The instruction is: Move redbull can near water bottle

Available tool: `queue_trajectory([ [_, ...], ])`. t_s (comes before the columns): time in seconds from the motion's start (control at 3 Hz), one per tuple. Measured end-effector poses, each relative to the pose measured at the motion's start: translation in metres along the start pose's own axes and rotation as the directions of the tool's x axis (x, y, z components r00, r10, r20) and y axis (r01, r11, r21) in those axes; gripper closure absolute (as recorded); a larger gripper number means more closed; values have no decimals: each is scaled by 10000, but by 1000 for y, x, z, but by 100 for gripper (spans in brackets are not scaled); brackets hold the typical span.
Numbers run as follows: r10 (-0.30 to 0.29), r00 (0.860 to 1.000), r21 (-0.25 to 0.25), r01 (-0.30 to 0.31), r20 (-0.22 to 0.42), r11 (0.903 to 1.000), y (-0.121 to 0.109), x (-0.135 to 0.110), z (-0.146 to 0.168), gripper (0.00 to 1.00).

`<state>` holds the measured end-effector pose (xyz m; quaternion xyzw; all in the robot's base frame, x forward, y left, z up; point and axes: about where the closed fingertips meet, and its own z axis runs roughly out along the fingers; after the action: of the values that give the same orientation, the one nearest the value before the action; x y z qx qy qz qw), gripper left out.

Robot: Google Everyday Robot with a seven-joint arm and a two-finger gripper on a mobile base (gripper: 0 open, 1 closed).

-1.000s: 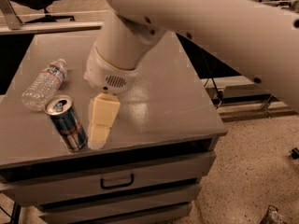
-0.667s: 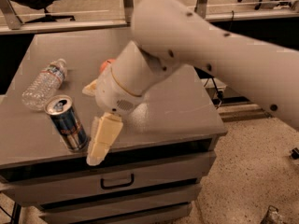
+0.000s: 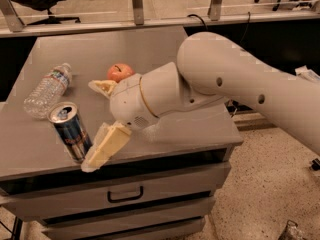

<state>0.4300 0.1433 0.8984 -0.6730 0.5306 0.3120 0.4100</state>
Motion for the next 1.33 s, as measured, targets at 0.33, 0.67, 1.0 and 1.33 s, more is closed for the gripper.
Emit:
queue_trajectory([
  [0.33, 4, 10000, 27, -4, -32, 10000, -1, 1, -1, 0],
  [0.67, 5, 9999, 69, -6, 164, 10000, 0, 0, 1, 0],
  [1.0, 116, 9982, 167, -126, 588, 9998, -1, -2, 4, 0],
  [1.33, 334, 9933, 72, -344, 1104, 9994, -2, -4, 11, 0],
])
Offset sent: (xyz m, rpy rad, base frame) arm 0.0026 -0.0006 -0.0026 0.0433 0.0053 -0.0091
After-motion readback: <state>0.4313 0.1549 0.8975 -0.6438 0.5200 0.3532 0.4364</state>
